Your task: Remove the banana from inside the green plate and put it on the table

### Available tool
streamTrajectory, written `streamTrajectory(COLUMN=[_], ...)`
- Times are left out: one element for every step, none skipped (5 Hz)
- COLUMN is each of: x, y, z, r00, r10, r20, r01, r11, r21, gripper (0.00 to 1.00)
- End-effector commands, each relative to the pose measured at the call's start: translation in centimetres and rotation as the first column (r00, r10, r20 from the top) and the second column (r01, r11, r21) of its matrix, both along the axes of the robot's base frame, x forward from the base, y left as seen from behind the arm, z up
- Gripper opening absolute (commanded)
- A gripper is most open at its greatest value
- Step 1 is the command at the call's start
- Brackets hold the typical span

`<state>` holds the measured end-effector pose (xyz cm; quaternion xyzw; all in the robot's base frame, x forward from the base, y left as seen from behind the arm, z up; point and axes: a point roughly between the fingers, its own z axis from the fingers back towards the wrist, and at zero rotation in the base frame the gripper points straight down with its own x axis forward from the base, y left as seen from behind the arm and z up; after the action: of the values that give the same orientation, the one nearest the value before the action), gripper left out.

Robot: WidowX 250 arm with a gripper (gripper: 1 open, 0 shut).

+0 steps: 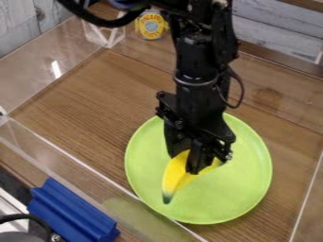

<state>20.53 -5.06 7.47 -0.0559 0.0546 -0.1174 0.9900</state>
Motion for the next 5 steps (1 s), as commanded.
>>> streamTrajectory(x=[1.0,0.9,0.8,0.7,0.6], y=[0.2,0.3,0.6,0.8,1.3], z=[1.9,2.2,2.6,3.0,3.6], r00=[0.998,0.998,0.998,0.998,0.997], r10=[0.009,0.012,0.024,0.037,0.063], r20=[0.066,0.059,0.054,0.050,0.046], r01=[-0.008,-0.011,-0.023,-0.037,-0.063], r11=[1.000,1.000,1.000,0.999,0.998], r21=[-0.009,-0.009,-0.008,-0.007,-0.005], gripper=[0.00,0.00,0.00,0.00,0.00])
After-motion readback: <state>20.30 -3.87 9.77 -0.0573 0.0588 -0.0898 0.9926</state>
